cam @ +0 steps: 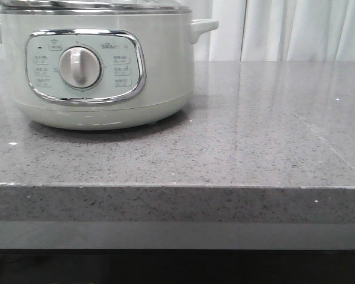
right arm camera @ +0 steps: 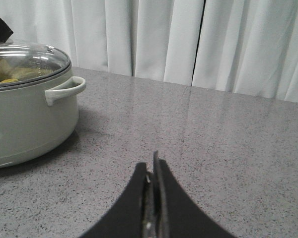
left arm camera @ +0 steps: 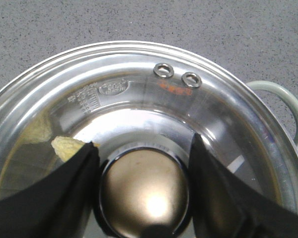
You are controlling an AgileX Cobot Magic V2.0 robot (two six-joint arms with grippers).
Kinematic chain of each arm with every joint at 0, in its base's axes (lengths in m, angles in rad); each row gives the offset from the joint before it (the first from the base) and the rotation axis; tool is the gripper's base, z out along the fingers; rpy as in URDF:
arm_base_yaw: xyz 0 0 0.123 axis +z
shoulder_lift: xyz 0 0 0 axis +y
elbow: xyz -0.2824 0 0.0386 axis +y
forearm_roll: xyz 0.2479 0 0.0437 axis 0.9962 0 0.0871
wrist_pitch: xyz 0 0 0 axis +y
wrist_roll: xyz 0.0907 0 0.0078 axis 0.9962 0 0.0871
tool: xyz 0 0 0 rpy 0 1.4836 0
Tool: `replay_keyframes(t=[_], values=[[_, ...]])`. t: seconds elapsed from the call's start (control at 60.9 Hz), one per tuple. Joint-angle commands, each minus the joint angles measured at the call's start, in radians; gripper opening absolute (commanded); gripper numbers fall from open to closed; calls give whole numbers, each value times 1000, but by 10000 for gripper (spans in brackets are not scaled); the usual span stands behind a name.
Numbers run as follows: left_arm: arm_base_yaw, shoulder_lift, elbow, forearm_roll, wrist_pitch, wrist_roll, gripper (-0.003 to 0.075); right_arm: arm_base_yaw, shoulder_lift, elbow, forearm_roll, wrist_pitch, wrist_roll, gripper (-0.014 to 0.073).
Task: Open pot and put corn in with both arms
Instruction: 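Lower the glass lid back onto the pot with the left gripper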
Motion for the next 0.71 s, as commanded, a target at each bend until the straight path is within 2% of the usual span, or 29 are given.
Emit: replay_keyframes(t=[0.0, 0.082, 0.279, 0.394, 0.509, 0.575, 0.608, 0.69], values=[[-4, -57, -44, -14, -104, -8, 202, 2, 5, -25, -7, -79, -6, -68], [-4, -57, -44, -14, -99, -8, 225, 2, 5, -25, -7, -79, -6, -68], [-4, -57, -44, -14, -108, -8, 474, 2, 5, -25, -7, -79, -6, -68], [-4, -76, -44, -14, -129, -8, 527, 2, 5, -25, -7, -79, -6, -68], [-4, -124, -44, -16, -152, -8, 522, 2, 5, -25, -7, -79, -6, -68], [-4, -157, -44, -16, -152, -8, 479, 2, 5, -25, -7, -79, -6, -68], [-4, -175, -44, -16, -146, 0, 426, 2, 5, -25, -7, -79, -6, -68], [-4, -221, -33, -16, -144, 27, 218, 2, 5, -25, -7, -79, -6, -68]])
